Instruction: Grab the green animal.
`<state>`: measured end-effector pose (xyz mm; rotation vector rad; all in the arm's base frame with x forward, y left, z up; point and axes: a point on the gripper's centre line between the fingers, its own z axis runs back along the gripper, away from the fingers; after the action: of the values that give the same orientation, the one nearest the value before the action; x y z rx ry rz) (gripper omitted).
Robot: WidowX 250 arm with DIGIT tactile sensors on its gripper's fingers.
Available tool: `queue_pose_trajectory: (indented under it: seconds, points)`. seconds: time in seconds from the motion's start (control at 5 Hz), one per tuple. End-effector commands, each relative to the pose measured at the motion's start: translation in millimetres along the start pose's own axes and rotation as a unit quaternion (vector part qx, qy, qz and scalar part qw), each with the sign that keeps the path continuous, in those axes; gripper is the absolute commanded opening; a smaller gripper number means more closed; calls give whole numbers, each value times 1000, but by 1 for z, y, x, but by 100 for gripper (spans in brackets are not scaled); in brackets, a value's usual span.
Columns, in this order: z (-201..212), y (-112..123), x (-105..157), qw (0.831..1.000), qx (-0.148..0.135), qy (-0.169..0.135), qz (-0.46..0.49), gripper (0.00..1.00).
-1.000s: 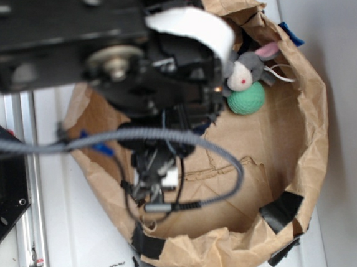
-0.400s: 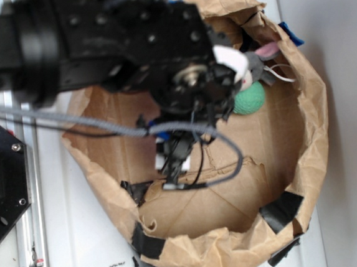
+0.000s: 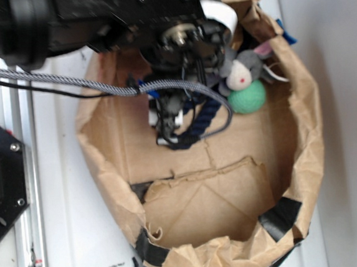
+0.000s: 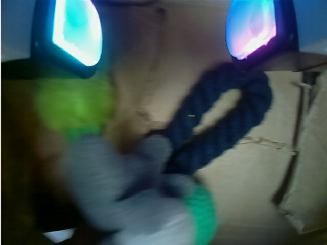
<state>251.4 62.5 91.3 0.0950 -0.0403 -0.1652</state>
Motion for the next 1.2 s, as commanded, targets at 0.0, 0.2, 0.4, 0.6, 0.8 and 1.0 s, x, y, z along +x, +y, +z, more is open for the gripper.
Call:
queue_pose_trajectory:
  seconds: [0.0,0.2,0.4,0.6,0.8,1.0]
  points:
    - [8,22,10,997,65,-40,0,100]
    - [4,23,11,997,72,-39,-11,100]
    - [-3,23,11,997,75,-29,-18,100]
    - [-12,29,6,996,89,-19,-23,100]
    - [-31,31,5,998,65,6,-14,100]
    - [-53,30,12,998,52,33,-5,100]
